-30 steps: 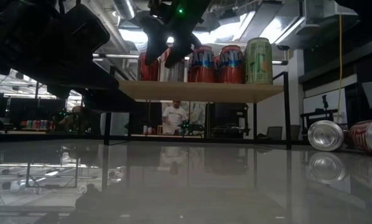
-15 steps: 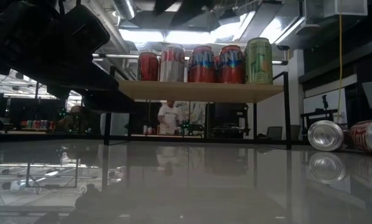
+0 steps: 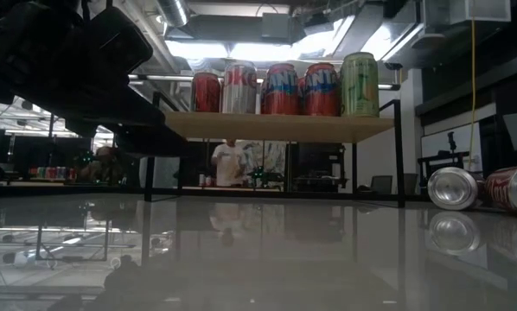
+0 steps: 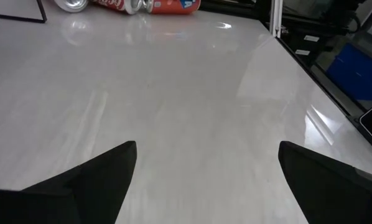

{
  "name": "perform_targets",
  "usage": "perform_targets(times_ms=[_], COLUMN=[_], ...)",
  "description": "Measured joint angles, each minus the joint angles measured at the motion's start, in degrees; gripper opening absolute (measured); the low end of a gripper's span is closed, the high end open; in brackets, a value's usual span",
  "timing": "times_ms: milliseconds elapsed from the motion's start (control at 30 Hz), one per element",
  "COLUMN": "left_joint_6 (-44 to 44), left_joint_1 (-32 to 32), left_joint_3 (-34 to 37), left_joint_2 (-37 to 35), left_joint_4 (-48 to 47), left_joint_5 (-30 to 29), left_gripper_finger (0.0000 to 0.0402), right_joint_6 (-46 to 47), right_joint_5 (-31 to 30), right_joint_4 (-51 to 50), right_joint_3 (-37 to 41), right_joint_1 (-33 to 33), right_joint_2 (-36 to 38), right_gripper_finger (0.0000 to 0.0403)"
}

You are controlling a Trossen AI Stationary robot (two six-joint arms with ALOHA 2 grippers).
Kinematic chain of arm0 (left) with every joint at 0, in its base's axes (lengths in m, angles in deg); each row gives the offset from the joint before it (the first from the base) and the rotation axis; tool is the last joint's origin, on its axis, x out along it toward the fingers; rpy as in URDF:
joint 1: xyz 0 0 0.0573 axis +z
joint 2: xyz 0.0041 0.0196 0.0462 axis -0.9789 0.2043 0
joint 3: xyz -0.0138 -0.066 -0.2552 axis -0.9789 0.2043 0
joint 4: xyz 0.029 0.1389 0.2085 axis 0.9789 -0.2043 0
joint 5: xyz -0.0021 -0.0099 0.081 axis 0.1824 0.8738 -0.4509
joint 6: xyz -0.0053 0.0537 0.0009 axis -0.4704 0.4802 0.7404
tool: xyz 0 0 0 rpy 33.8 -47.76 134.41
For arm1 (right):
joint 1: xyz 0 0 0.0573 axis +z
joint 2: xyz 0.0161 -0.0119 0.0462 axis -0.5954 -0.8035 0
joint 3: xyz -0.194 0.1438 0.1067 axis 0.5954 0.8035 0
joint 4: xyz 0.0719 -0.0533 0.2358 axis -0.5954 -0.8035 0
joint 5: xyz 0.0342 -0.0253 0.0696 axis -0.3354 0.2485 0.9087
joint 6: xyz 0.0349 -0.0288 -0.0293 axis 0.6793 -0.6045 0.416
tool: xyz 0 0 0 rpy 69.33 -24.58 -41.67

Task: Place canned beverage on shelf
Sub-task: Put the orange soda can on the shelf aligned with the other soda can

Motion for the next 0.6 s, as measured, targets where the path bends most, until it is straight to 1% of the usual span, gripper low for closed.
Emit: perform_targets(times_ms=[167,300,433,533,600], left_joint_6=[0.0,0.0,0.0,0.0,0.0], left_joint_1=[0.0,0.0,0.0,0.0,0.0], left_joint_3=[0.0,0.0,0.0,0.0,0.0], left_joint_2=[0.0,0.0,0.0,0.0,0.0], left_joint_4=[0.0,-0.2,-0.2,-0.2,-0.2], left_joint_5=[0.0,-0.1,-0.2,-0.2,-0.2], left_gripper_finger=[0.0386,0.0386,0.0386,0.0386,0.0386], right_joint_6=[3.1,8.5,16.3,25.3,30.0], right_joint_5=[2.0,2.5,4.9,8.3,10.1], right_joint_4=[0.4,0.2,0.3,1.0,3.4], right_joint_3=[3.3,9.4,18.5,25.7,30.0], right_joint_1=[4.2,6.0,7.7,9.3,10.9], right_joint_2=[2.4,6.8,13.6,19.5,22.9], right_gripper_finger=[0.0358,0.0358,0.0358,0.0358,0.0358])
